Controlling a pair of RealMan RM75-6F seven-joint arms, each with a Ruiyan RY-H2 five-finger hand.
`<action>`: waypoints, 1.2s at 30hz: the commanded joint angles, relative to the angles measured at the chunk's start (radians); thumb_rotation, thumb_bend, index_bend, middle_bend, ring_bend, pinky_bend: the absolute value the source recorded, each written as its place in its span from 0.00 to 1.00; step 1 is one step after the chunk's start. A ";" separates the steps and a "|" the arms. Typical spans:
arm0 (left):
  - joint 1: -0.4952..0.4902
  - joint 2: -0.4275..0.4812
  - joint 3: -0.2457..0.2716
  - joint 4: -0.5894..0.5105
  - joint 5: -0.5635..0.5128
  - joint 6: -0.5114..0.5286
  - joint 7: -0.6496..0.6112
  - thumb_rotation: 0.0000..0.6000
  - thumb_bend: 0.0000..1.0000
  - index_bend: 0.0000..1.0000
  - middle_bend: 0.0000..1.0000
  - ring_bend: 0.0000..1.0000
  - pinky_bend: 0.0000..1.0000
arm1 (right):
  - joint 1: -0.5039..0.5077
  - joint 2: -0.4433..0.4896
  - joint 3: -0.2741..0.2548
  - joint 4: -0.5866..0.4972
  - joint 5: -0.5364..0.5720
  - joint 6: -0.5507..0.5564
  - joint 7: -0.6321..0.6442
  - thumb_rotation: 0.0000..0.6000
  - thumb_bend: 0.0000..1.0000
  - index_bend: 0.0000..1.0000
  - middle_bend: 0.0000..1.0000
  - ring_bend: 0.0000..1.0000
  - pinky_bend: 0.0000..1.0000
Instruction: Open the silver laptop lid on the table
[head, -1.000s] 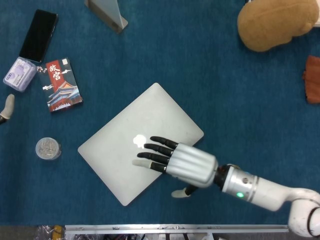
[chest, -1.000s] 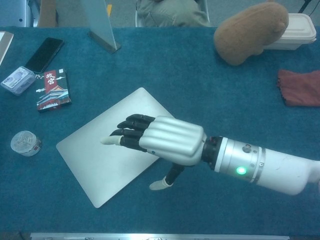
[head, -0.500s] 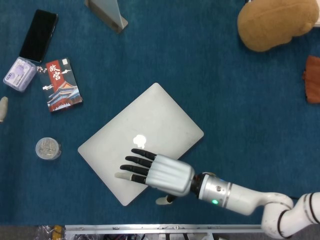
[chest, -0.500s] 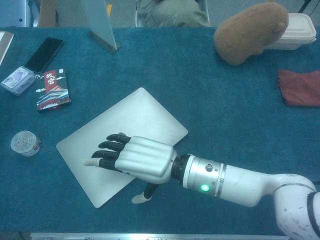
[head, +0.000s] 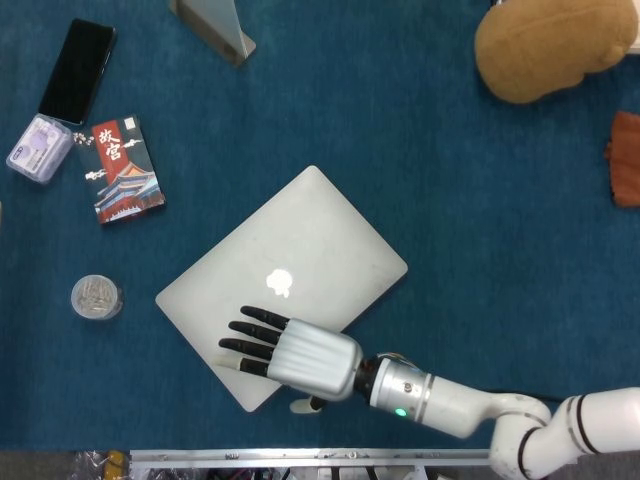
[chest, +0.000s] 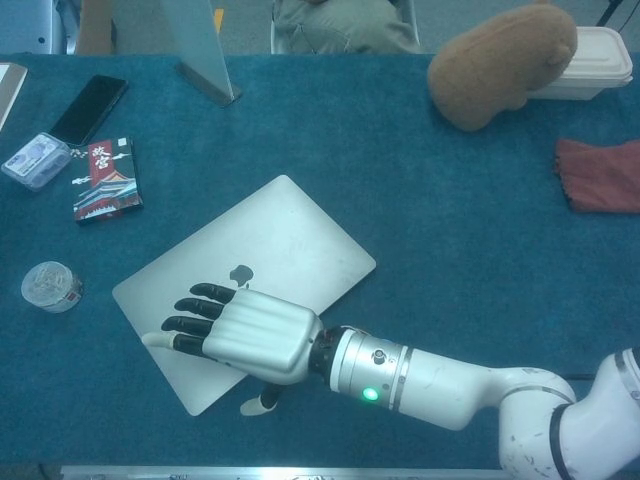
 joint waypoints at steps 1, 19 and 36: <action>0.003 0.000 -0.001 0.006 0.002 -0.002 -0.005 0.14 0.31 0.08 0.00 0.00 0.00 | 0.007 -0.025 0.005 0.029 0.007 0.005 0.003 0.85 0.10 0.00 0.11 0.00 0.03; 0.010 -0.002 -0.010 0.030 0.007 -0.022 -0.034 0.15 0.31 0.08 0.00 0.00 0.00 | 0.036 -0.106 0.016 0.136 0.024 0.024 0.017 0.85 0.10 0.00 0.11 0.00 0.03; 0.014 -0.004 -0.015 0.046 0.009 -0.035 -0.050 0.14 0.31 0.08 0.00 0.00 0.00 | 0.044 -0.169 0.037 0.227 0.044 0.052 -0.022 0.86 0.14 0.00 0.11 0.00 0.03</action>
